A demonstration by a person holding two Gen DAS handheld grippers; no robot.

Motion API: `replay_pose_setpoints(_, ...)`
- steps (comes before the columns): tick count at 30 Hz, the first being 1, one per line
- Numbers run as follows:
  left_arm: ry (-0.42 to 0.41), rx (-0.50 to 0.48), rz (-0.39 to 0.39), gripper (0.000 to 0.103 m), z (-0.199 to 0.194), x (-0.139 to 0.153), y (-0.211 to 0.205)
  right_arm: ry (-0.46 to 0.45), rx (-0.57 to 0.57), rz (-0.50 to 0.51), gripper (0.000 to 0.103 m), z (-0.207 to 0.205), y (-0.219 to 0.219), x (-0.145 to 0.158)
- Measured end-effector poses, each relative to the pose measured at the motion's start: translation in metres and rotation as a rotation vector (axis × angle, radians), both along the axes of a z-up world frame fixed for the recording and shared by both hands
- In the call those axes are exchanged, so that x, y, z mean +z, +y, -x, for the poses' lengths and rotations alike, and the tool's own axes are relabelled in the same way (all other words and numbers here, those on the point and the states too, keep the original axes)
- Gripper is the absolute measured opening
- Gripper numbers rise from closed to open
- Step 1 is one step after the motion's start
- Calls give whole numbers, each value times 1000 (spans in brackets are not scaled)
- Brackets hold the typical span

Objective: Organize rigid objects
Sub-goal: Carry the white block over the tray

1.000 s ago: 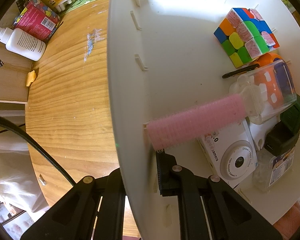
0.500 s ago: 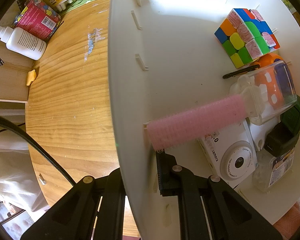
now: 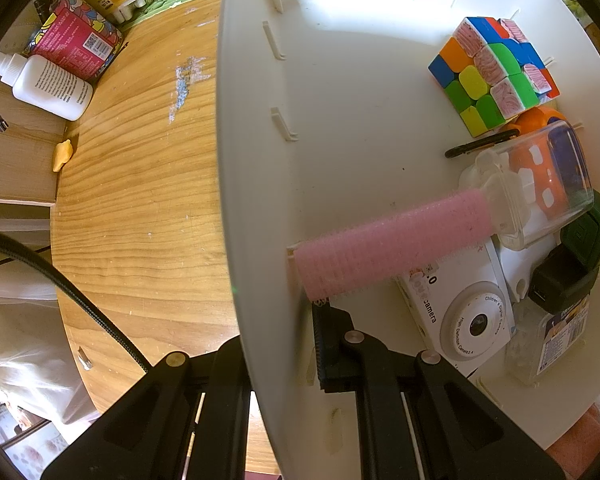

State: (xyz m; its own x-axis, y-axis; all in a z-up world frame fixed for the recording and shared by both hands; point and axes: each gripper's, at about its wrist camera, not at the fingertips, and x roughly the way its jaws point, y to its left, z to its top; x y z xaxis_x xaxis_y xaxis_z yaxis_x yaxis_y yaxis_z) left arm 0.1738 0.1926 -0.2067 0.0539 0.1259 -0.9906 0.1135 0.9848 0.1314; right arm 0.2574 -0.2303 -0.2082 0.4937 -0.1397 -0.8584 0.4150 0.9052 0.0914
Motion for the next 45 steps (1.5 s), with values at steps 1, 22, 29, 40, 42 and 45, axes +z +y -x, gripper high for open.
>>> replay_pose_setpoints(1, 0, 0, 0, 10, 0, 0, 0, 0, 1, -4, 64, 0, 0, 0)
replay_pose_setpoints(22, -14, -3, 5, 10, 2, 1, 2, -63, 136, -46, 64, 15, 48, 53)
replay_pose_setpoints(29, -19, -9, 13, 10, 4, 1, 3, -75, 243, -61, 64, 26, 82, 79)
replay_pose_setpoints(40, -28, -13, 26, 10, 6, 2, 7, -70, 414, -86, 64, 46, 136, 109)
replay_pose_setpoints(42, -29, -11, 31, 10, 6, 3, 8, -60, 453, -93, 64, 50, 147, 112)
replay_pose_setpoints(45, -31, -11, 34, 10, 7, 4, 9, -53, 500, -88, 64, 57, 161, 117)
